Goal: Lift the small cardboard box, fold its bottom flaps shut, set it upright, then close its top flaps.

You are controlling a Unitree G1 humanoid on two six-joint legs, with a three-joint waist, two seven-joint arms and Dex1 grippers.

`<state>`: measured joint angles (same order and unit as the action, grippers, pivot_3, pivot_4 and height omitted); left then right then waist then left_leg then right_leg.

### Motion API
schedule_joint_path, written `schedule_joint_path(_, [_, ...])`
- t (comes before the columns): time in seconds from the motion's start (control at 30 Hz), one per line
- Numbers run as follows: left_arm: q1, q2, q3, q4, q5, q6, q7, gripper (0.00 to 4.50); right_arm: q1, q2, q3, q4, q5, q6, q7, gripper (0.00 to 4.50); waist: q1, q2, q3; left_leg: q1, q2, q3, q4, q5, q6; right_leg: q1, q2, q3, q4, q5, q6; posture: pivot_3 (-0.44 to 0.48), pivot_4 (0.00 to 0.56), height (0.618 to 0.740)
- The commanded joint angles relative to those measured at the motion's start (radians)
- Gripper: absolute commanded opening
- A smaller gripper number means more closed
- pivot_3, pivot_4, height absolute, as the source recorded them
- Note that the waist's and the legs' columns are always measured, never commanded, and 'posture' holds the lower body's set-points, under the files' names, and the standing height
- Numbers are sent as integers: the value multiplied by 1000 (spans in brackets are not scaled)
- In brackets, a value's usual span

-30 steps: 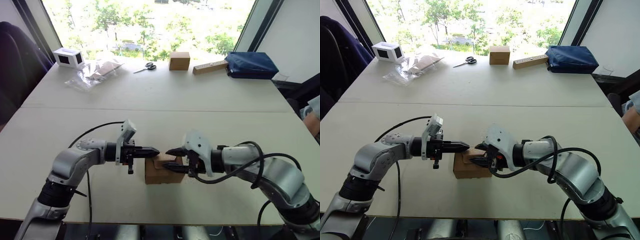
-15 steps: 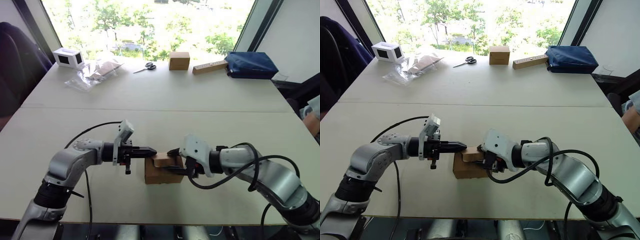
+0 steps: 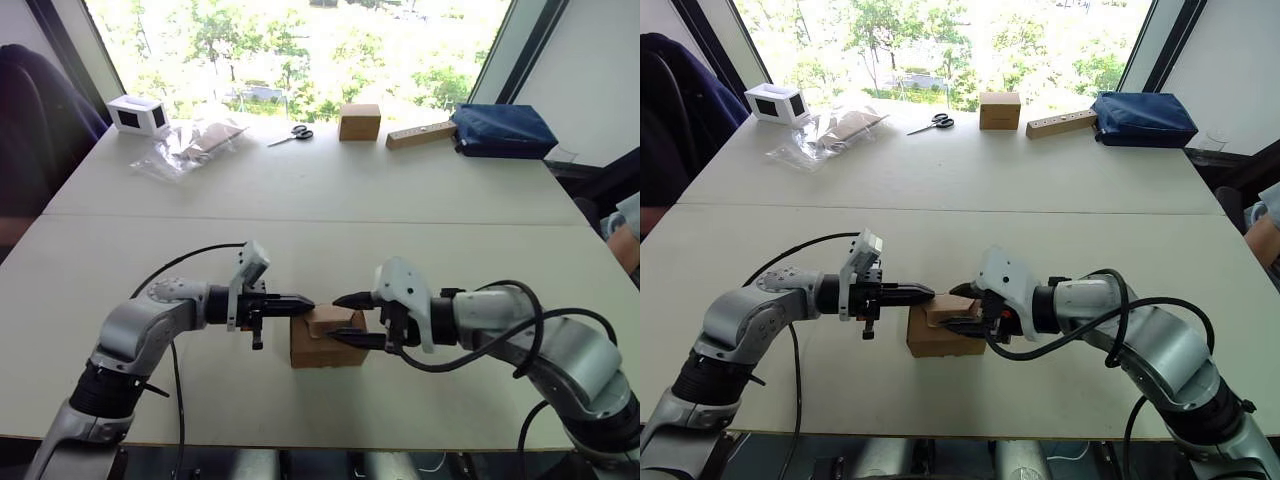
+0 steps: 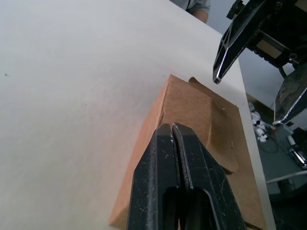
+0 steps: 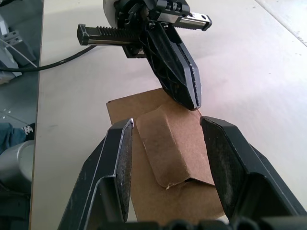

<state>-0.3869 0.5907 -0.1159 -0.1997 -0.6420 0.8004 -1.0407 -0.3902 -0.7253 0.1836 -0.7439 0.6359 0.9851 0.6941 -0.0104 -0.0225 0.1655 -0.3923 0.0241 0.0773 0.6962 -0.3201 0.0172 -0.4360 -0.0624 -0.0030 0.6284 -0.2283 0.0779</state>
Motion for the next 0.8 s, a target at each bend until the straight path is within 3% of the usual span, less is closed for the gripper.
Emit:
schedule_joint_path(0.03, [-11, -6, 1, -14, -13, 18, 8, 0, -9, -14, 42, -1, -62, -40, -10, 2283, 0, 0, 0, 0, 0, 0, 0, 0, 0, 0, 0, 0, 0, 0, 0, 0, 150, 740])
schedule_joint_path(0.4, [-6, -5, 15, -20, -28, 36, 11, 0, -21, -42, 154, 55, -231, -123, -1, 2283, 0, 0, 0, 0, 0, 0, 0, 0, 0, 0, 0, 0, 0, 0, 0, 0, 150, 740])
schedule_joint_path(0.8, [-12, -23, 25, -11, -41, 46, 26, 0, -13, -17, 187, 108, -318, -185, 2, 2283, 0, 0, 0, 0, 0, 0, 0, 0, 0, 0, 1, 0, 0, 0, 0, 0, 150, 740])
